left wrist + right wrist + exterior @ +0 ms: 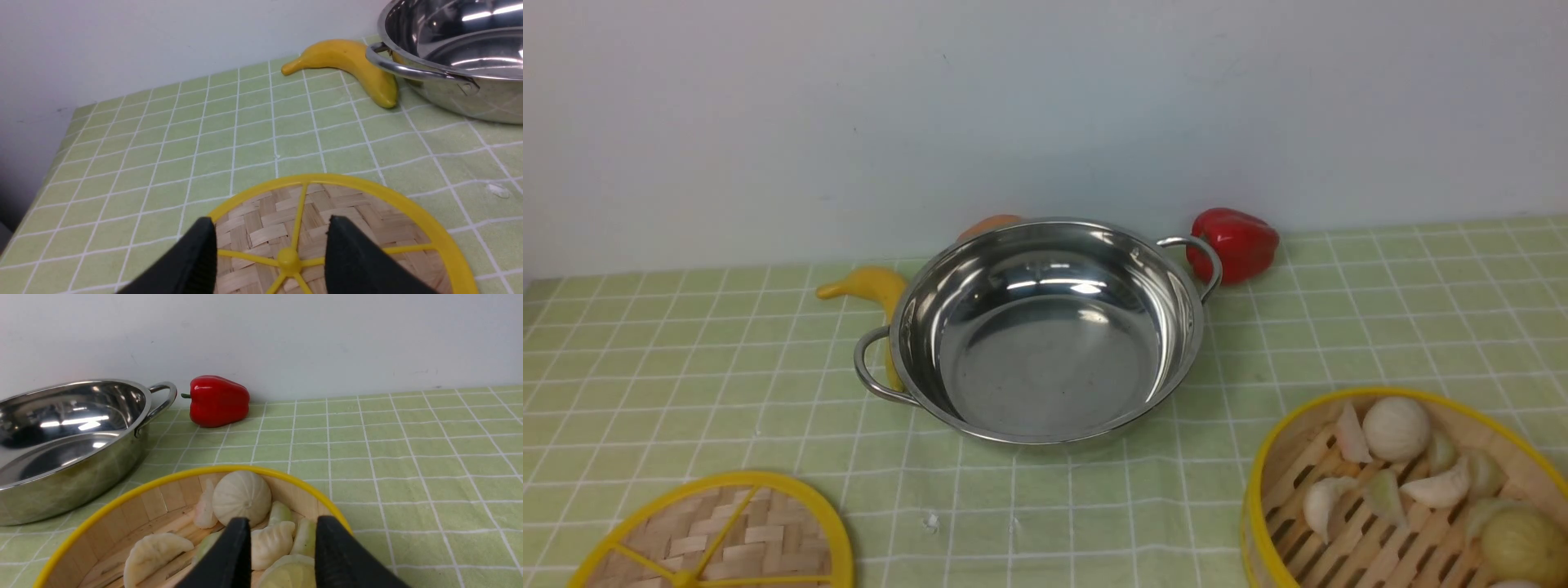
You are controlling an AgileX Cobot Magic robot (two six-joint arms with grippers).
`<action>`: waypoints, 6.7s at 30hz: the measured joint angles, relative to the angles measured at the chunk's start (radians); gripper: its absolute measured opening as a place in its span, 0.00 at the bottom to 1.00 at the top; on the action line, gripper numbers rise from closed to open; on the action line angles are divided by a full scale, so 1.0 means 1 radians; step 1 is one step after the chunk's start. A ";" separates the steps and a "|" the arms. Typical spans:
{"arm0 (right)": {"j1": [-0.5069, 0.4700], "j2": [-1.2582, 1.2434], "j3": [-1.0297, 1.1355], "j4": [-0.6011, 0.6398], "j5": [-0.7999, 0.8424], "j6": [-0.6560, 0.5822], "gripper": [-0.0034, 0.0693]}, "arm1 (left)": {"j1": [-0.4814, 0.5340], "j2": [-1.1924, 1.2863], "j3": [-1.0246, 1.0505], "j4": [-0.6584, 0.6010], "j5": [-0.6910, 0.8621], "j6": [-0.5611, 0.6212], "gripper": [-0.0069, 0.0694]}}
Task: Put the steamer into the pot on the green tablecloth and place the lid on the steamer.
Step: 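Reach for and grasp the rim of the bamboo steamer holding the buns with the right gripper, then place the bamboo steamer basket of food into the steel pot with the right gripper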
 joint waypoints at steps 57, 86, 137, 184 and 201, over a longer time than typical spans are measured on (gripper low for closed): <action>0.000 0.188 -0.682 0.482 0.480 -0.354 0.38 | 0.000 0.000 0.000 0.000 0.000 0.000 0.54; 0.278 1.300 -0.858 0.705 0.605 -0.933 0.38 | 0.000 0.000 0.000 0.000 0.000 0.000 0.54; 0.472 1.567 -0.905 0.386 0.600 -0.472 0.13 | 0.000 0.000 0.000 0.000 0.000 0.000 0.54; 0.632 2.156 -1.835 0.215 0.706 -1.172 0.13 | 0.000 0.000 0.000 0.000 -0.001 0.000 0.54; 0.632 2.211 -1.835 0.207 0.707 -1.173 0.13 | 0.000 0.000 0.000 0.000 -0.001 0.000 0.54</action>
